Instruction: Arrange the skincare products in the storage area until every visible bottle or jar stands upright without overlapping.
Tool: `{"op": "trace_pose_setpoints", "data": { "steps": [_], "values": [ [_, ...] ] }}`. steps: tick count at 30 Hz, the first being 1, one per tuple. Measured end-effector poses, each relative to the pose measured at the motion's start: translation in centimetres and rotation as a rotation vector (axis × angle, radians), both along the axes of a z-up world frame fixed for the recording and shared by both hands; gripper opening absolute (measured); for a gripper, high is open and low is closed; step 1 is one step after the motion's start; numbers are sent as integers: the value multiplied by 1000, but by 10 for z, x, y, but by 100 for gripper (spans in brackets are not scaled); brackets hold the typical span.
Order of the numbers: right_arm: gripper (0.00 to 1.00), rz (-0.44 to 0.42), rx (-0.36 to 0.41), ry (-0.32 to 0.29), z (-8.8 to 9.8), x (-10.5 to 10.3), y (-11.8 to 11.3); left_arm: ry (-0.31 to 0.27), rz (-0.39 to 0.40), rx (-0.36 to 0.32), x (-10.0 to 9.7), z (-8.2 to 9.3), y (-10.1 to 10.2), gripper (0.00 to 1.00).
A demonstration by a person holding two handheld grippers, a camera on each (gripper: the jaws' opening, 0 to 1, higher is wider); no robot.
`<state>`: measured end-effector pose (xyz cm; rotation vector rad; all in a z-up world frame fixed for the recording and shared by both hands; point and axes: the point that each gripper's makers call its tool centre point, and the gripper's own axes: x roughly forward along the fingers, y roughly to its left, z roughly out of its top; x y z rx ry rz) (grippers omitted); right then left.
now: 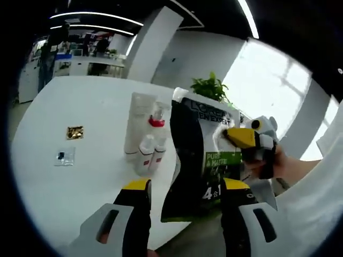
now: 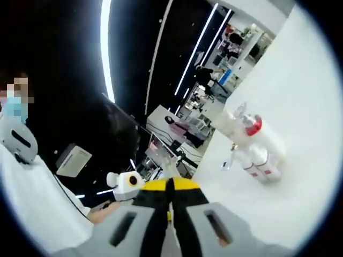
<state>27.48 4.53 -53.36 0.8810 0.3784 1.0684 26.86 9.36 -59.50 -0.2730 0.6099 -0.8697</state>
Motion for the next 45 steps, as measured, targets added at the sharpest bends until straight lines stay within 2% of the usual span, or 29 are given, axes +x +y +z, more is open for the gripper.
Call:
{"op": "trace_pose_setpoints", "data": {
  "steps": [3, 5, 8, 10, 14, 15, 17, 18, 19, 20, 24, 25, 26, 29, 38, 45],
  "values": [
    [1, 46, 40, -12, 10, -5, 3, 19, -130, -116, -11, 11, -14, 49],
    [1, 65, 55, -12, 14, -6, 4, 13, -178, -167, -14, 18, -17, 44],
    [1, 58, 25, -15, 11, -2, 2, -17, -183, -176, -14, 24, -17, 29],
    [1, 45, 20, 0, 7, 3, -2, 3, -174, -210, -13, 26, -16, 25],
    [1, 13, -20, 6, 1, 9, -9, 5, -165, -276, -16, 34, -12, 8],
    [1, 13, -27, 3, 1, 9, -9, 9, -169, -296, -19, 37, -13, 6],
    [1, 23, -46, -15, 1, 7, -7, 44, -170, -332, -24, 39, -14, 2],
    [1, 14, -64, -52, 1, 7, -6, 56, -171, -359, -27, 42, -14, 2],
    [1, 6, -71, -59, 0, 7, -5, 65, -163, -376, -27, 43, -13, 0],
    [2, 3, -67, -56, 0, 7, -4, 82, -166, -414, -30, 47, -13, 0],
    [8, -13, -12, -64, 6, 5, -1, 86, -159, -452, -34, 52, -9, 0],
    [12, -8, 45, -62, 15, 2, 1, 88, -160, -473, -35, 56, -9, 0],
    [20, -2, 70, -55, 18, 0, 3, 90, -158, -484, -36, 58, -8, 0],
    [30, 8, 43, -49, 13, -5, 11, 79, -145, -509, -33, 66, -4, 0],
    [27, 67, 32, -35, 9, -25, 35, 60, -88, -610, -20, 89, 10, 0],
    [16, 80, 24, -10, 1, -36, 41, 65, -63, -641, -15, 89, 18, 0]
  ]
}}
